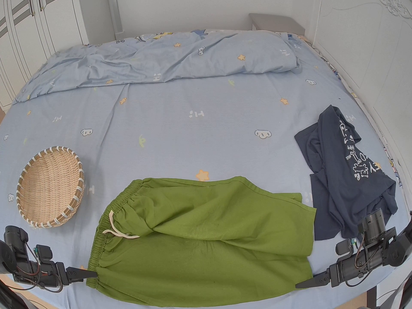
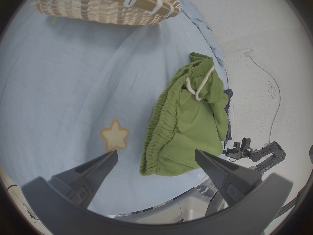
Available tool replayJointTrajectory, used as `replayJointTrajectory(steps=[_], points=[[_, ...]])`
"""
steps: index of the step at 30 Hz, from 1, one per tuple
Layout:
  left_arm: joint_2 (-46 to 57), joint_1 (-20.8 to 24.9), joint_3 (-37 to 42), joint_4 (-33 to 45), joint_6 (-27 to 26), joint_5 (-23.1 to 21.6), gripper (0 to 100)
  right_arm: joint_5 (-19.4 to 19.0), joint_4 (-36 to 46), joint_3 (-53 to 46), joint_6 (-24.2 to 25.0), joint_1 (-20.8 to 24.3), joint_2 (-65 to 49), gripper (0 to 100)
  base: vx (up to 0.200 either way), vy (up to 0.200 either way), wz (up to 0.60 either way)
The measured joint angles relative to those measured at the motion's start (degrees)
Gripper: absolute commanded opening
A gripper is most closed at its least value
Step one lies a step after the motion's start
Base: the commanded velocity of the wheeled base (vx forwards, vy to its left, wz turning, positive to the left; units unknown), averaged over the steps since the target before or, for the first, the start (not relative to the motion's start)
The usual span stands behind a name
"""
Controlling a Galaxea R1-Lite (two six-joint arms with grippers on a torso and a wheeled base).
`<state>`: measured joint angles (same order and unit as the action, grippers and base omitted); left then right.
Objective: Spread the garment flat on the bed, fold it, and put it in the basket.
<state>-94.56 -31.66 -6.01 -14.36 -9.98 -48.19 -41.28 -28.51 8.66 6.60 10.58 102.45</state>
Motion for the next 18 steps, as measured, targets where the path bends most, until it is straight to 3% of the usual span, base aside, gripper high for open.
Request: replayJointTrajectory(steps=[7, 11, 18], points=[[9.4, 0.9, -5.7, 13.8, 1.6, 0.0, 100, 2.0, 0.8, 0.5, 0.2, -2.6, -5.6, 100, 0.000, 0.000, 0.00], [13.9, 3.5, -14.9, 26.3, 2.7, 0.0, 100, 2.9, 3.4, 2.4, 0.2, -4.5, -9.1, 100, 0.000, 0.000, 0.00], [17.2, 11.2, -33.4, 37.1, 8.1, -0.1, 100, 3.9, 10.8, 11.3, 0.2, -7.9, -14.5, 100, 0.000, 0.000, 0.00]])
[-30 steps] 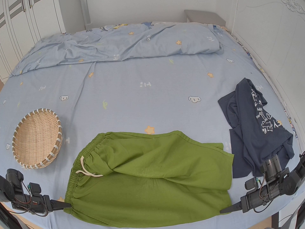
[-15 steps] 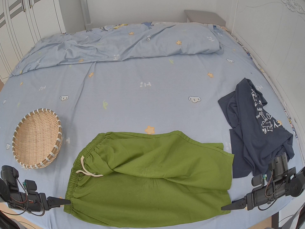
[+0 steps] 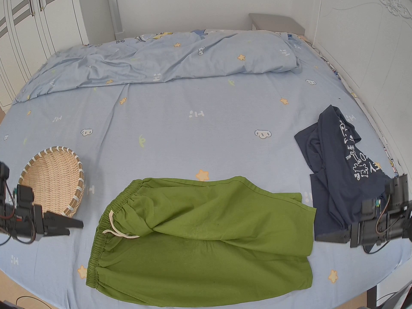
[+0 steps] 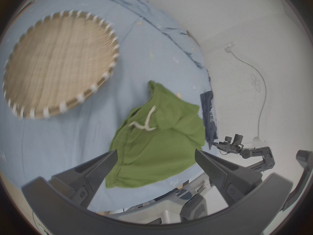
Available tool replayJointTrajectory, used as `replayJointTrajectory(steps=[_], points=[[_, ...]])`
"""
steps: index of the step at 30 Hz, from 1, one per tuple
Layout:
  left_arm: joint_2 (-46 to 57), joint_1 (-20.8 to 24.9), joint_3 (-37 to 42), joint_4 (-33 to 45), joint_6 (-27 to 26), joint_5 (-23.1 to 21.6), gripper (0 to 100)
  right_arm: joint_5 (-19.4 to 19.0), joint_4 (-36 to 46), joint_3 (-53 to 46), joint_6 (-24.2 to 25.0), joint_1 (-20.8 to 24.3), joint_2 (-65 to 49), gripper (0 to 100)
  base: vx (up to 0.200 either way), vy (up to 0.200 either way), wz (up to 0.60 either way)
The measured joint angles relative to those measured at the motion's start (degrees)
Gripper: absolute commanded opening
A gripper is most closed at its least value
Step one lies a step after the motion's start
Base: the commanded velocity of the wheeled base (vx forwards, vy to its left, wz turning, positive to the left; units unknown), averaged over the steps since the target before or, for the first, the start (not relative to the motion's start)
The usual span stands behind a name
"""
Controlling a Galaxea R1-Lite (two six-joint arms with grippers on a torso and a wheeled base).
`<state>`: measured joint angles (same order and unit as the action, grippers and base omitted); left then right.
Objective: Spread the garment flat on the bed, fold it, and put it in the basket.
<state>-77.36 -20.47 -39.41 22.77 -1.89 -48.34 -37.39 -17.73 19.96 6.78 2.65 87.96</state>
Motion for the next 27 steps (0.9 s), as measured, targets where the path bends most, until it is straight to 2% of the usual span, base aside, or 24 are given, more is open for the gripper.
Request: replayJointTrajectory(steps=[8, 14, 21, 27], points=[[-9.1, 10.3, -16.2, -1.2, 14.0, 0.0, 100, 0.5, 6.6, 14.4, 0.0, -2.2, -3.4, 100, 0.000, 0.000, 0.00], [-20.6, 15.5, -25.8, -1.4, 23.0, 0.9, 100, 0.7, 8.5, 19.4, -0.2, -2.6, -3.4, 100, 0.000, 0.000, 0.00], [-31.3, 18.3, -31.8, -1.5, 25.2, 2.9, 100, 0.8, 9.1, 20.9, -0.3, -2.5, -2.5, 100, 0.000, 0.000, 0.00], [-36.2, 18.3, -34.0, -1.7, 23.4, 3.2, 100, 0.9, 9.1, 20.6, -0.3, -2.3, -2.2, 100, 0.000, 0.000, 0.00]])
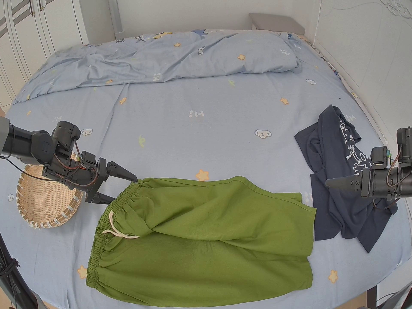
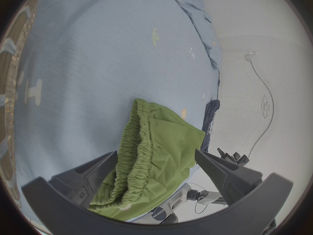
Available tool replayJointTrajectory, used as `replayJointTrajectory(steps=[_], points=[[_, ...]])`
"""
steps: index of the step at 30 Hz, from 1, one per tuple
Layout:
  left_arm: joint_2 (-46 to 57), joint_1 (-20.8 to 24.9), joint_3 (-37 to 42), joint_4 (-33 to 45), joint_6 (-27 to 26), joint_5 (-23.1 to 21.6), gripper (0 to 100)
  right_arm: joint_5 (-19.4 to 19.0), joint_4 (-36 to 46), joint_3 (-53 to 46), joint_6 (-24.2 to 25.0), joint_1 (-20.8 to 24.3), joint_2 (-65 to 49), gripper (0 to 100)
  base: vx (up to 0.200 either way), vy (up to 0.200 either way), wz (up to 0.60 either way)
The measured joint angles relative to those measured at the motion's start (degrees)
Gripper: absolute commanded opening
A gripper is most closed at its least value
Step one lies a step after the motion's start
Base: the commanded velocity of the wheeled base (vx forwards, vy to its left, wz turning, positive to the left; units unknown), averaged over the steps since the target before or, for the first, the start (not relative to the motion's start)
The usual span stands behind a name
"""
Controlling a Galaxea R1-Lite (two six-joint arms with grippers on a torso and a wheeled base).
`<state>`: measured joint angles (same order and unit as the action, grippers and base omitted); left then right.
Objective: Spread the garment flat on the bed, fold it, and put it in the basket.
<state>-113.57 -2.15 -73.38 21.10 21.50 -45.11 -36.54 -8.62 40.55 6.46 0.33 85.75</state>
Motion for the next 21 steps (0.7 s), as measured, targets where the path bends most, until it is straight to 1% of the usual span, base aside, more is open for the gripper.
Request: replayJointTrajectory(steps=[11, 12, 21], points=[[-3.6, 0.9, -1.2, -0.9, -0.4, 0.0, 100, 0.0, -0.2, -0.7, 0.0, 1.0, 0.2, 100, 0.000, 0.000, 0.00], [-4.1, 1.1, -1.5, -0.9, -0.4, 0.0, 0, 0.0, -0.2, -0.8, 0.0, 1.0, 0.2, 100, 0.000, 0.000, 0.00], [-6.3, 1.7, -2.1, -1.1, -0.4, -0.2, 0, 0.0, -0.3, -0.9, 0.1, 1.2, 0.9, 100, 0.000, 0.000, 0.00]])
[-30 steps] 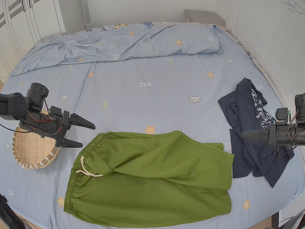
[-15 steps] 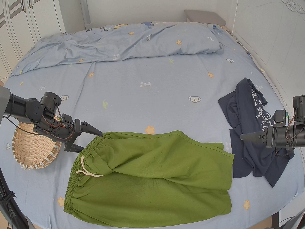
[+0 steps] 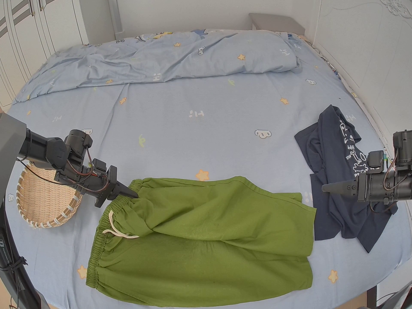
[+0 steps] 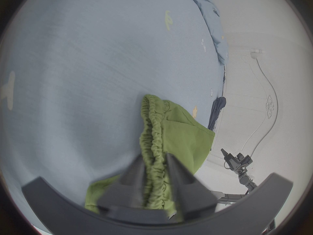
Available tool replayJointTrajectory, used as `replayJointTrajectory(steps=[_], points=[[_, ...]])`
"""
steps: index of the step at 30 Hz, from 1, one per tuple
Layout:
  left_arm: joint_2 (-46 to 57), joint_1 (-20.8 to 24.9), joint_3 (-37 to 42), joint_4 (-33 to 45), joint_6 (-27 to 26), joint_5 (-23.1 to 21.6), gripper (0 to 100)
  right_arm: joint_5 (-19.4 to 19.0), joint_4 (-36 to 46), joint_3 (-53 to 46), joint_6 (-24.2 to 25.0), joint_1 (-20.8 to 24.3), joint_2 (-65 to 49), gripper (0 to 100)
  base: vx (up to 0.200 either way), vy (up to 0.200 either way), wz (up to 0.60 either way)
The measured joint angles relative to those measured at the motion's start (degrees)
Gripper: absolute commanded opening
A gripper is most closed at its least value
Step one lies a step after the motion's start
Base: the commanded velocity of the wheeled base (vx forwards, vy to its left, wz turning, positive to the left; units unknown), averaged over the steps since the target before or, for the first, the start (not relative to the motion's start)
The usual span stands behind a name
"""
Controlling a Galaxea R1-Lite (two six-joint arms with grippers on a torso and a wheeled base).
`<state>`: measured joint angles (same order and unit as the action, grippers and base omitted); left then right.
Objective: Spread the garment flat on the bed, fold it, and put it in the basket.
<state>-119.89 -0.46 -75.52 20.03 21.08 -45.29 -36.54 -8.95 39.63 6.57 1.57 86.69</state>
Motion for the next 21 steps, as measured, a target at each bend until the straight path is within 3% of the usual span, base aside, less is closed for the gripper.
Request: replayJointTrajectory(steps=[14, 21], points=[[7.8, -3.7, 3.7, 0.0, -0.3, -0.3, 0, 0.0, 0.0, -0.3, 0.0, 0.6, 0.5, 100, 0.000, 0.000, 0.00], [13.1, -7.6, 8.9, -0.1, -6.7, -0.3, 0, 0.0, 0.0, -0.4, 0.0, 1.1, 3.4, 100, 0.000, 0.000, 0.00]])
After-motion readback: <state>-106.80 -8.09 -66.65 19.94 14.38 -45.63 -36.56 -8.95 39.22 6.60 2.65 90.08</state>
